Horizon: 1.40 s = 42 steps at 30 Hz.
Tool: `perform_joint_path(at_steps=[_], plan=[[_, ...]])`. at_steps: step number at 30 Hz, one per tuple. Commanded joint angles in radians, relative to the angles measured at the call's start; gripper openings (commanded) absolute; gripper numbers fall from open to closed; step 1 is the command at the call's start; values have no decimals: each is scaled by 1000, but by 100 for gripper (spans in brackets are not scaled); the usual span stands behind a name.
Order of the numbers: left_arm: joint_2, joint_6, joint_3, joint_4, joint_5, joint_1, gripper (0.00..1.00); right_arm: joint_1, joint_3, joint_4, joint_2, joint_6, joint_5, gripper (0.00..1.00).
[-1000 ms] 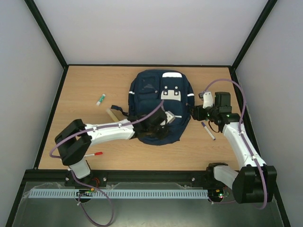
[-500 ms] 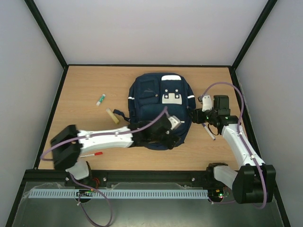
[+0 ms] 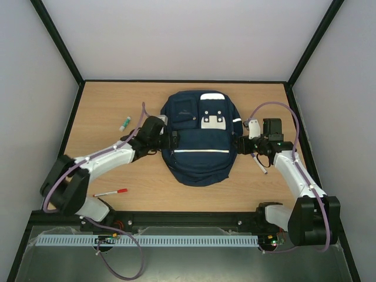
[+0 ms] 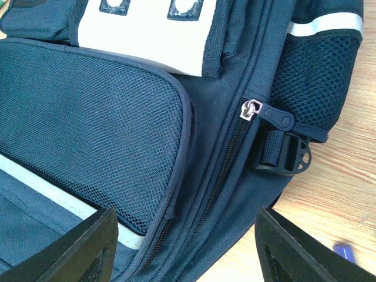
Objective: Pack the student bag
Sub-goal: Zip the student bag at the center of the board.
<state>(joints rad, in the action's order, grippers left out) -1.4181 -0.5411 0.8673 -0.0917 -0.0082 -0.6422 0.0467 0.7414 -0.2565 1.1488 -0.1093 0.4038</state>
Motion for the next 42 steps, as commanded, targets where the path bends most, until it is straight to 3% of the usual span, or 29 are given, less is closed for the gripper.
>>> perform_joint_path(at_steps=[1,10,25,29,34,39,42], plan=[[-123,-50,7,71,69,47,99,-3,0,-23,3,-17,34,64],[-255,-59,-4,175,220,10,99,-2,2,-25,17,-22,27,64],[-265,-146,2,206,209,-295,96,-1,10,-30,45,-28,15,64],[-260,-106,50,159,175,-373,96,-1,10,-32,42,-27,17,64],[-160,9,70,-5,55,-405,96,-1,10,-44,34,-42,33,64],[14,89,-95,8,-3,-377,97,-1,3,-59,6,-81,103,63],[56,103,-166,29,-7,-333,93,7,-3,-59,-10,-94,140,60]])
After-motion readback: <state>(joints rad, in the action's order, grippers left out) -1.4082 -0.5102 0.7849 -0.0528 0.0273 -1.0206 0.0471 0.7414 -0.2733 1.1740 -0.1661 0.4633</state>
